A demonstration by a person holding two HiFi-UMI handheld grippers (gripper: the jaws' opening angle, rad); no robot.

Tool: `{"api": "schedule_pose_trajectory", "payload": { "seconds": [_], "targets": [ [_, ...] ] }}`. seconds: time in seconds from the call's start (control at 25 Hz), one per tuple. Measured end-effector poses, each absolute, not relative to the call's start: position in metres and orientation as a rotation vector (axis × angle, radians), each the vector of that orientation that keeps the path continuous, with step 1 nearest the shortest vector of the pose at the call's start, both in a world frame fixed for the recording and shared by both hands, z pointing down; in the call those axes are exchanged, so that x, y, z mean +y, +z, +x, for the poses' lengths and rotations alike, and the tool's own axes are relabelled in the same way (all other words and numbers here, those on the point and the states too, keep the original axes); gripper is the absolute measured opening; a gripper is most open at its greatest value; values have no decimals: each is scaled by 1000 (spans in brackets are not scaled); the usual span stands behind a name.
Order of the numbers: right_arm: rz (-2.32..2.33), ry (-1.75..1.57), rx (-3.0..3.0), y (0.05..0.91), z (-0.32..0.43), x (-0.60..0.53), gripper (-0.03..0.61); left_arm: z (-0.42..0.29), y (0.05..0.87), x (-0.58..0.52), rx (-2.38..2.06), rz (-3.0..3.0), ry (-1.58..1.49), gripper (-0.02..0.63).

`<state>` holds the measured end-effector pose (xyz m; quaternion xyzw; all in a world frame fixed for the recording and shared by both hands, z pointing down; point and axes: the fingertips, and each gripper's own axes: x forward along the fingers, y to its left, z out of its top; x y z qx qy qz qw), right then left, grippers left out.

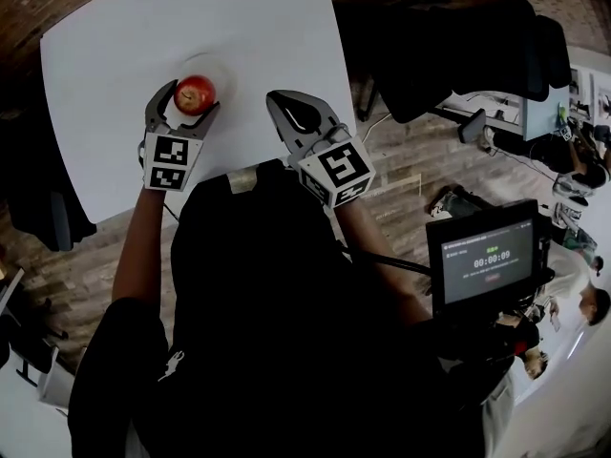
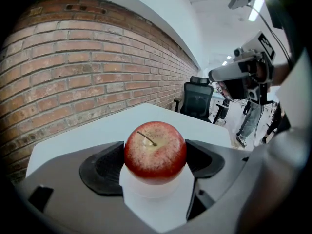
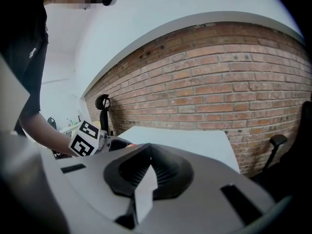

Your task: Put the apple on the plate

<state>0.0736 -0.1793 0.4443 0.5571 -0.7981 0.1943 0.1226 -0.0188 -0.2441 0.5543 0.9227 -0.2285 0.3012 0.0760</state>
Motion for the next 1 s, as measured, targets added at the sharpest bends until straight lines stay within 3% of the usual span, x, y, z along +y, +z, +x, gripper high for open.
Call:
{"api": "schedule_pose_trajectory", "payload": {
  "seconds": [1.0],
  "targets": [
    [1700,691,-2200,461,94,-149,3,4,605,-252,-681,2820,1053,396]
  ]
}}
